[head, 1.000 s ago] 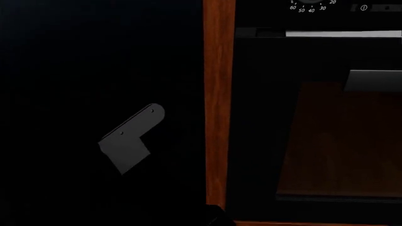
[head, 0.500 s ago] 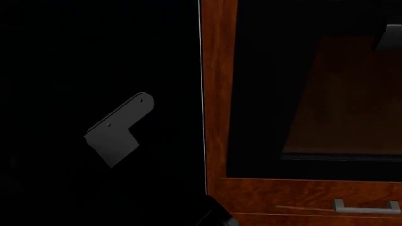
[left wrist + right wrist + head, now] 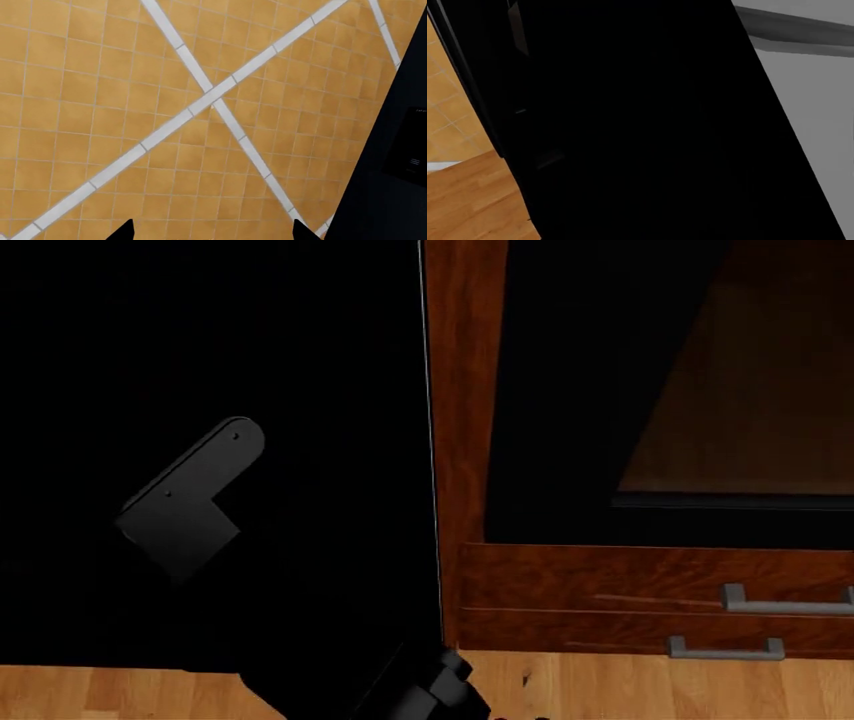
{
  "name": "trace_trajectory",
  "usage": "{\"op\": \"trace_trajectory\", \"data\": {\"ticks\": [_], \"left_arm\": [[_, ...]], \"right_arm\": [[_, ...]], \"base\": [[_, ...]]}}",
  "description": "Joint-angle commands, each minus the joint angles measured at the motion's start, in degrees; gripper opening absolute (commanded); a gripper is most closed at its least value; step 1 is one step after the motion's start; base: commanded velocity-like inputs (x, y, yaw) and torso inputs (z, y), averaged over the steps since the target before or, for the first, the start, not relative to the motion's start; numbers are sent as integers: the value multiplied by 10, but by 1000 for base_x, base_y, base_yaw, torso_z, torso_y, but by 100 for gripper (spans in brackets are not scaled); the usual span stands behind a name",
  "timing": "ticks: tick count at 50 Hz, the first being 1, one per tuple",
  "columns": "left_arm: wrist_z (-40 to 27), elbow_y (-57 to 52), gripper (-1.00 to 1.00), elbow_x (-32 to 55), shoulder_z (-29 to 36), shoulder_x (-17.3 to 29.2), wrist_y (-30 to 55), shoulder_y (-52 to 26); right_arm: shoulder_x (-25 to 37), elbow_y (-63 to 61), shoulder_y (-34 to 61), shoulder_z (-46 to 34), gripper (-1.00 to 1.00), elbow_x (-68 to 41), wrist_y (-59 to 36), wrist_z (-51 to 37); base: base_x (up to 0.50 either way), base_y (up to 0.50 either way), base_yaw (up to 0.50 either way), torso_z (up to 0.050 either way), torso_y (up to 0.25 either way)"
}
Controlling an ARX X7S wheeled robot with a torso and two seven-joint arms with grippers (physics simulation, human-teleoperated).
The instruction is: Close the fridge door
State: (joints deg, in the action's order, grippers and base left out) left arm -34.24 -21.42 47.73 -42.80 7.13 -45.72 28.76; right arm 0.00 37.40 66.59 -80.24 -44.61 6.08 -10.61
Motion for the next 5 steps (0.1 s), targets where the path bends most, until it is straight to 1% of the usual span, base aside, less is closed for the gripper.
{"op": "trace_trajectory", "data": {"ticks": [1, 5], "left_arm": [[13, 2, 100, 19, -1, 1, -4, 5], [14, 1, 100, 20, -2, 0, -4, 6]], "right_arm": [[0, 67, 32, -76, 100, -87, 39, -38], [1, 69, 33, -76, 100, -90, 40, -38]], "base": [[12, 5, 5, 0, 0], [4, 1, 2, 0, 0]]}}
